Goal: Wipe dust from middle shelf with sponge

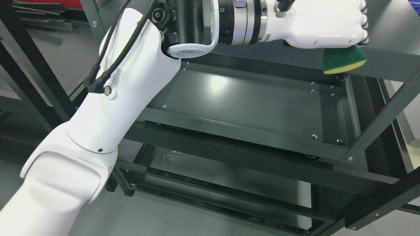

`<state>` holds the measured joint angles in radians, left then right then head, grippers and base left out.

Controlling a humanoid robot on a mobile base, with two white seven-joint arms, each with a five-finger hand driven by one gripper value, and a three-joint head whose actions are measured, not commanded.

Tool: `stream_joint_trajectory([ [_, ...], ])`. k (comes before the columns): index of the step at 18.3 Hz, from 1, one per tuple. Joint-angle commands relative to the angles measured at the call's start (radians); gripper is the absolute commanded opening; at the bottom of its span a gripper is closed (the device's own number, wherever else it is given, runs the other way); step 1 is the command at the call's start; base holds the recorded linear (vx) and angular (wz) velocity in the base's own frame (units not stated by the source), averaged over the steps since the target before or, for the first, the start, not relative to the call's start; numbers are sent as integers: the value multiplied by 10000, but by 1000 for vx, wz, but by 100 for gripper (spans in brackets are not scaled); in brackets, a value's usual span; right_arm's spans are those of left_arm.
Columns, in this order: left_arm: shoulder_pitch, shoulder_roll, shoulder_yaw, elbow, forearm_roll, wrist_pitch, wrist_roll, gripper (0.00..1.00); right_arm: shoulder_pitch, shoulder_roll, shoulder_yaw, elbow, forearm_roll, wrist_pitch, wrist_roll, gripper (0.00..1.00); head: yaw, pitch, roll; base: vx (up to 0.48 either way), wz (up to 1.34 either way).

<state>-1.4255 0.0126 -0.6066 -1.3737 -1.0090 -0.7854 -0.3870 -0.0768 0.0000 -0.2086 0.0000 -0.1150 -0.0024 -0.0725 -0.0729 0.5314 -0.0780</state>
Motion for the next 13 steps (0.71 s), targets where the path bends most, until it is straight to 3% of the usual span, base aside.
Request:
stream_joint_trajectory([
  [1,585,1646,881,-1063,360,0,-11,1,1,-175,0,-174,0,729,3,100,0,0,0,4,-12],
  [5,1337,4286,1247,-1938,1880,0,-27,1,1,-175,0,-174,0,729,4,100,0,0,0,0,0],
  [13,2411,7340,2843,-2277,3615,0,-257,2,1,-175,0,-174,0,729,4,100,0,0,0,0,0],
])
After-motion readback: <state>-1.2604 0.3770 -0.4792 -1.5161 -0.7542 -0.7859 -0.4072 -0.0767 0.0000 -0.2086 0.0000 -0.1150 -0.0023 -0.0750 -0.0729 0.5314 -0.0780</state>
